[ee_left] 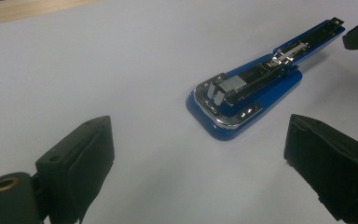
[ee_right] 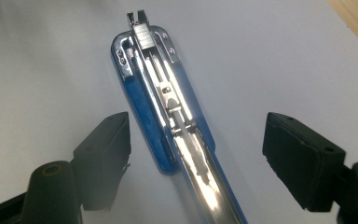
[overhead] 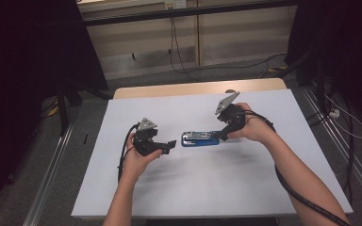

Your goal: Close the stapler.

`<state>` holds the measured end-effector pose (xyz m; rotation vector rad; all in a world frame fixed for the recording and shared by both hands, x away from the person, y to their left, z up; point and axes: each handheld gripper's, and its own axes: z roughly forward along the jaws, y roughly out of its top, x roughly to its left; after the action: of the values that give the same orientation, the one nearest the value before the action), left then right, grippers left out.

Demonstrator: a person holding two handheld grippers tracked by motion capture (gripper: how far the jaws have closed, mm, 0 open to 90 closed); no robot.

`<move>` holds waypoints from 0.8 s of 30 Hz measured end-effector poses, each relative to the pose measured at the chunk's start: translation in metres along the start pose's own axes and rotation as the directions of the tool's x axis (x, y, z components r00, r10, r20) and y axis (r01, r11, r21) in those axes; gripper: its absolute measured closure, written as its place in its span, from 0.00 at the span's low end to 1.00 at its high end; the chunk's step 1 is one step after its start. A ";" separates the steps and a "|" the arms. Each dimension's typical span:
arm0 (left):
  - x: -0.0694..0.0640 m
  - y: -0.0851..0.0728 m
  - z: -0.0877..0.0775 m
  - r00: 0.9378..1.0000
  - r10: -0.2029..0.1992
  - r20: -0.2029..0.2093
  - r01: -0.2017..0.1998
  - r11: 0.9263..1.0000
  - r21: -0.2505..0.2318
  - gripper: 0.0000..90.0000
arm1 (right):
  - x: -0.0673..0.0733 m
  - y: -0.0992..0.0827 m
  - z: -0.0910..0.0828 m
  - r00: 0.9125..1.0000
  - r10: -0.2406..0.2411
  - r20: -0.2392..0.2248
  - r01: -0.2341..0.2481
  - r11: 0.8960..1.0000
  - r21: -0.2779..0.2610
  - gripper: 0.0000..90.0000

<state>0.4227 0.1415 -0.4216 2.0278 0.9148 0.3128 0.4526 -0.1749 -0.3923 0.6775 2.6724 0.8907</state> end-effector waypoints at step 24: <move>-0.004 0.000 0.005 1.000 0.019 0.012 -0.019 1.000 0.014 0.15 | 0.007 -0.044 -0.027 0.994 0.056 0.090 -0.058 0.998 0.020 0.28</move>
<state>0.4230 0.1355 -0.4239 2.0502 0.8931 0.3046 0.4213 -0.2161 -0.3993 0.7837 2.5997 0.8252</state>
